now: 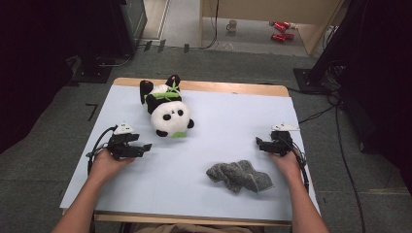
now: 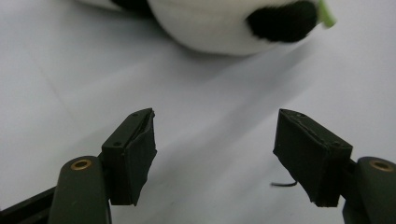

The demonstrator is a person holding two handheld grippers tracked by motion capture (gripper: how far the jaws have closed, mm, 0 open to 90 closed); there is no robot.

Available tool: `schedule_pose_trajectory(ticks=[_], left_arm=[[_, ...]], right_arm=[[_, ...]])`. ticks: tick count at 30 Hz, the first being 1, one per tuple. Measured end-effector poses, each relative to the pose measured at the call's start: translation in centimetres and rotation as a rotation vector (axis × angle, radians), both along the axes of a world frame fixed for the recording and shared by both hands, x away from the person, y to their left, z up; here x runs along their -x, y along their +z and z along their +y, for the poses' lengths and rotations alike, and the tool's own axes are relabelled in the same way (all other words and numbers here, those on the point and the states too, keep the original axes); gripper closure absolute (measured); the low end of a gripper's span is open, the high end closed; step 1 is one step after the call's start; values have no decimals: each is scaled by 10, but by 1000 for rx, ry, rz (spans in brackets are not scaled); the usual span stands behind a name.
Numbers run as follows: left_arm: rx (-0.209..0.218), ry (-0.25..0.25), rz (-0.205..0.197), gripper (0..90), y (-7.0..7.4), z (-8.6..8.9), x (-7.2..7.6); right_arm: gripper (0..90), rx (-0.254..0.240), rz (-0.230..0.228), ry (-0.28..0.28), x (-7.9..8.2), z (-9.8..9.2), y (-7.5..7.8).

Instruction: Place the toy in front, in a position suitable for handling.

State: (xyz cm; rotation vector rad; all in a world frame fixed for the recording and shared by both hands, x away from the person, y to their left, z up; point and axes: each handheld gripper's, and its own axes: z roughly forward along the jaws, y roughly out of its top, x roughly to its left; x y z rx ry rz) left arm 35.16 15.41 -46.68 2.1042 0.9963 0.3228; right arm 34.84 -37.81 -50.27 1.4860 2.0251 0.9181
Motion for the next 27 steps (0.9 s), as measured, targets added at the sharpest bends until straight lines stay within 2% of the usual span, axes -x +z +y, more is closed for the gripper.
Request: schedule_pose_trajectory(ticks=[4,6,7,12,19,24,25,27], left_arm=[[20,0,-18,323,9,0,-1],[32,7,-14,340,13,2,-5],[33,5,5,349,16,3,-10],[47,2,32,370,25,4,-20],[53,3,19,397,39,2,-37],[83,7,21,404,45,0,-48],[75,6,22,406,49,-1,-54],[70,6,19,414,50,-1,-56]], right_arm=[[247,0,2,-2,0,0,0],[247,0,2,-1,0,0,0],[247,0,2,-2,0,0,0],[247,1,4,-4,0,0,0],[251,20,22,-23,-1,4,3],[253,11,25,-30,-1,4,3],[253,8,23,-32,0,4,2],[254,6,21,-39,0,4,2]])
